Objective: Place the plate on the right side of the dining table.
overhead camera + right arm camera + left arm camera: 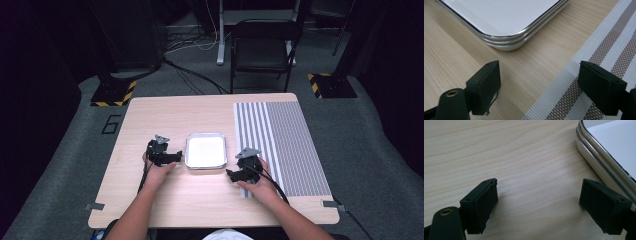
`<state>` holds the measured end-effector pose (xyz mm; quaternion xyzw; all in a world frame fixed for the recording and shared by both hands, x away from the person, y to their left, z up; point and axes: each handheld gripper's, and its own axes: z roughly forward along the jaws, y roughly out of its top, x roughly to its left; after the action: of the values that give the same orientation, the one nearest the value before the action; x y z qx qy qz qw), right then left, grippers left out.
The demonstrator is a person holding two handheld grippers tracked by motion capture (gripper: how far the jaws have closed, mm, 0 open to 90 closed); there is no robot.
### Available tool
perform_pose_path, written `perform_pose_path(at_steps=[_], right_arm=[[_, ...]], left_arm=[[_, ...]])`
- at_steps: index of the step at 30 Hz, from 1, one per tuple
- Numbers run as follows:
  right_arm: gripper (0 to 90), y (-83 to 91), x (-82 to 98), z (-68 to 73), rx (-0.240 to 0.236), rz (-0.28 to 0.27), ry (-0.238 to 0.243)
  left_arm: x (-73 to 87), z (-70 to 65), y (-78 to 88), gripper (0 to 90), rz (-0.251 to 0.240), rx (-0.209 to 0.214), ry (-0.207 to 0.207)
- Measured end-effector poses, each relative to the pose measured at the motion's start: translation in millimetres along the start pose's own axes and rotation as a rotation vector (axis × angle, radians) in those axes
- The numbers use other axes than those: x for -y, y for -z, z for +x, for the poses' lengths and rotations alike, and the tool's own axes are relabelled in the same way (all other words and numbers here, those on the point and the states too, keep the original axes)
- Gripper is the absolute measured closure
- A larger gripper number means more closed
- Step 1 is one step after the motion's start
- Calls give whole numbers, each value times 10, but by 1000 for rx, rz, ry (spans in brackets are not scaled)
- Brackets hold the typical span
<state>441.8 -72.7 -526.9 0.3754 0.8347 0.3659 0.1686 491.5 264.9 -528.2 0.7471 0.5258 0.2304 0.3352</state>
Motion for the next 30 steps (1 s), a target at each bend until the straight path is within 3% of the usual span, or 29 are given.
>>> perform_pose_path(at_steps=[30], right_arm=[[156,-5,-3,2,-10,5,3]], left_arm=[[-11,-19,-10,145,3,-10,13]])
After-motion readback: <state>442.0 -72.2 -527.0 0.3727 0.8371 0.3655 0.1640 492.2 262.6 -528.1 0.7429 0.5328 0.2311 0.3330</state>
